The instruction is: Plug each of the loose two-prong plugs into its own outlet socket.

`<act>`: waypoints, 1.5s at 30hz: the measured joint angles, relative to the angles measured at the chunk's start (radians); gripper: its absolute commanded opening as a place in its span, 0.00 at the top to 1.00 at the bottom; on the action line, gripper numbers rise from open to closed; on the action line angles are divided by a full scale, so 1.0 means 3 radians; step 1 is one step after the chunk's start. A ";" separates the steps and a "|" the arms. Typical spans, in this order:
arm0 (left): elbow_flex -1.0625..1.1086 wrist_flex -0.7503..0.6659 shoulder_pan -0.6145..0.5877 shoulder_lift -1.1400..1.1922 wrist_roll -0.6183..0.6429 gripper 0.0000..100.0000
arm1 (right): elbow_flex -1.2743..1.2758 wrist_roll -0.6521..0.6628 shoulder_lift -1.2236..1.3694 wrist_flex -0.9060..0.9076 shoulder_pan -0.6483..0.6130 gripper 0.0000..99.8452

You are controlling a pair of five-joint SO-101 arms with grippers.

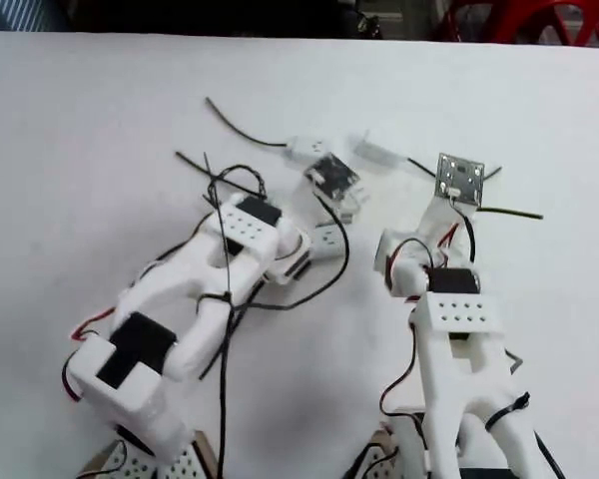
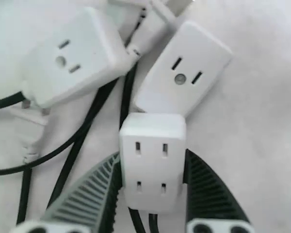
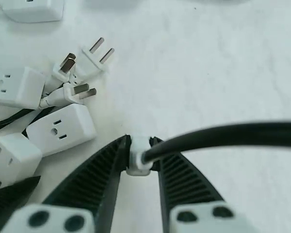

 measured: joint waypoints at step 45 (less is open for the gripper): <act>0.1141 0.1514 -0.1473 -0.3560 0.0026 0.77 | 0.0460 0.0537 -0.1135 0.0297 -0.1371 0.98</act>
